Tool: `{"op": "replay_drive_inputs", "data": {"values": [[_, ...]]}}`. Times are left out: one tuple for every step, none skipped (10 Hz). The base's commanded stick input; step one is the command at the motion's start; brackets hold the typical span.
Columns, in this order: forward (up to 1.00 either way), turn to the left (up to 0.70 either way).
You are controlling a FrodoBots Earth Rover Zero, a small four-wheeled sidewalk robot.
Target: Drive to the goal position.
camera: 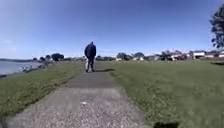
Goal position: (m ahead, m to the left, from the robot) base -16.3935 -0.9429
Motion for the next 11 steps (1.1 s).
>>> {"op": "replay_drive_inputs", "data": {"values": [[0.58, 0.0], [0.08, 0.0], [0.0, 0.0], [0.0, 0.0], [0.0, 0.0], [0.0, 0.0], [0.0, 0.0], [0.0, 0.0], [0.0, 0.0], [0.0, 0.0], [0.0, 0.0]]}}
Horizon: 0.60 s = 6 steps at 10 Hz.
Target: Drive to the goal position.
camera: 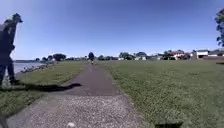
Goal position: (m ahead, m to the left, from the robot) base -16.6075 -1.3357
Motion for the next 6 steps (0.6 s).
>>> {"op": "replay_drive_inputs", "data": {"values": [[0.0, 0.45], [0.0, 0.45], [0.0, 0.45], [0.0, 0.45], [0.0, 0.45], [0.0, 0.45]]}}
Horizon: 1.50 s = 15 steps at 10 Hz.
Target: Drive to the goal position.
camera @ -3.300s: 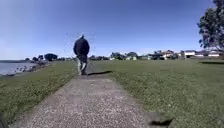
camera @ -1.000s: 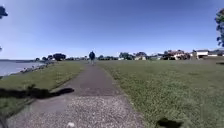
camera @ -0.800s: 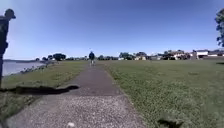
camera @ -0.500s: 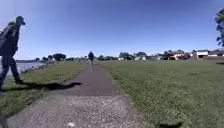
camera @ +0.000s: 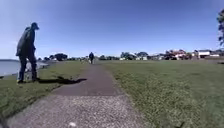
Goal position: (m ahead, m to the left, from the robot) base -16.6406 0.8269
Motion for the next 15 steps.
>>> {"op": "replay_drive_inputs", "data": {"values": [[0.0, 0.45], [0.0, 0.45], [0.0, 0.45], [0.0, 0.45], [0.0, 0.45], [0.0, 0.45], [0.0, 0.45], [0.0, 0.45], [0.0, 0.45], [0.0, 0.45], [0.0, 0.45], [0.0, 0.45], [0.0, 0.45], [0.0, 0.45], [0.0, 0.45]]}}
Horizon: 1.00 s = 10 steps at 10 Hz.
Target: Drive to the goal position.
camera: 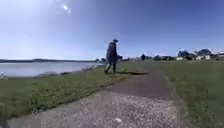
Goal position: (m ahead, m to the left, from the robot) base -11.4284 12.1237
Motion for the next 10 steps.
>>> {"op": "replay_drive_inputs", "data": {"values": [[0.0, 0.45], [0.0, 0.45], [0.0, 0.45], [0.0, 0.45], [0.0, 0.45], [0.0, 0.45], [0.0, 0.45], [0.0, 0.45], [0.0, 0.45], [0.0, 0.45]]}}
